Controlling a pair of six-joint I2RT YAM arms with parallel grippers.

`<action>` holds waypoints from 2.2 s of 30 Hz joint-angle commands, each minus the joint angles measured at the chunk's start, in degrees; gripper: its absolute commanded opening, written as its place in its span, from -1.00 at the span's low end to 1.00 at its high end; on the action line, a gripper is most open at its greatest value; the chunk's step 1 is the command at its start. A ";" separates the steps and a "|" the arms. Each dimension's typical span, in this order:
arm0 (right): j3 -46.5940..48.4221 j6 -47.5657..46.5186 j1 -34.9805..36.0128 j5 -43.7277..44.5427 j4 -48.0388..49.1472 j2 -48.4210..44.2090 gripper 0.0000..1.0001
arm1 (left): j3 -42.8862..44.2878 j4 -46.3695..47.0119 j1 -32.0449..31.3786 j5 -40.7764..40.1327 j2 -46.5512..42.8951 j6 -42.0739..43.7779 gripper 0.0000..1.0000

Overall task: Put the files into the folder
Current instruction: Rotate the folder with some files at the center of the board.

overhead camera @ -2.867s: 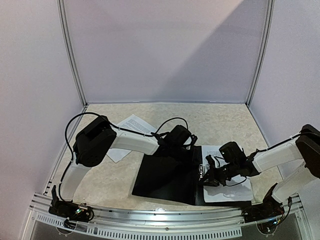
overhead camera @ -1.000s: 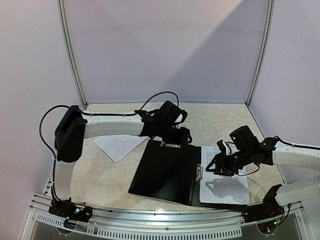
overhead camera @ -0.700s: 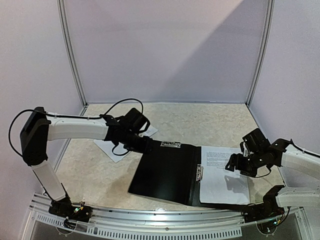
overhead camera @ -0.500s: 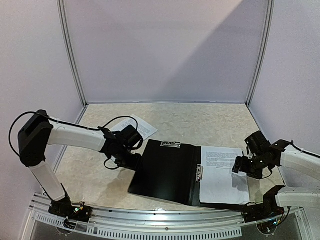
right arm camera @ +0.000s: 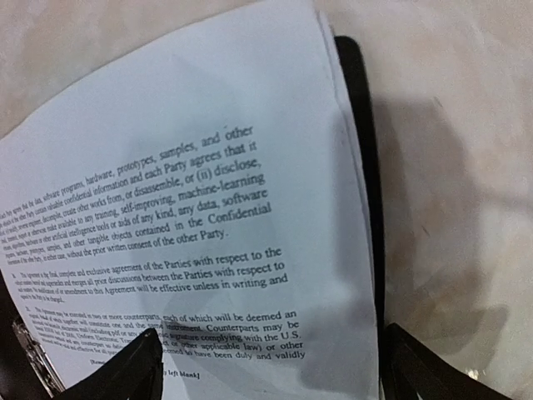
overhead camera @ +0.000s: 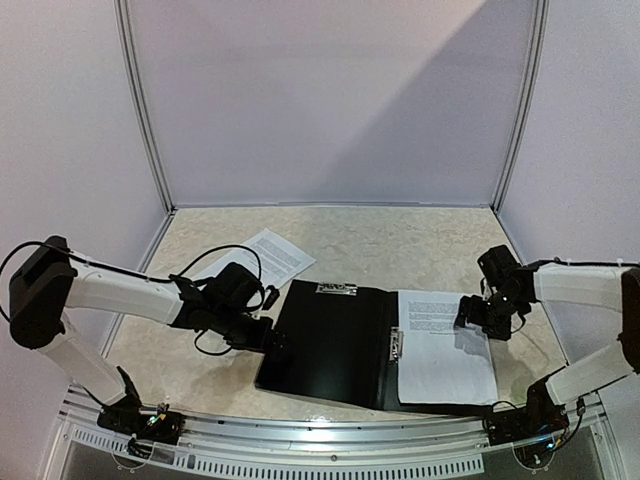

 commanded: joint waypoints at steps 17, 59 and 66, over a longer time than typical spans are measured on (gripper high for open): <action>66.51 -11.58 -4.57 -9.78 -6.64 54.14 0.97 | 15.52 -40.76 -10.54 -18.67 -11.99 0.92 0.95; -7.11 -8.09 5.55 -19.39 12.13 -24.44 0.45 | 48.85 -27.82 8.43 -10.68 36.07 37.95 -0.58; -7.67 -7.47 5.59 -19.88 10.01 -26.10 0.44 | 43.91 -26.33 8.18 -6.00 32.76 30.31 -0.85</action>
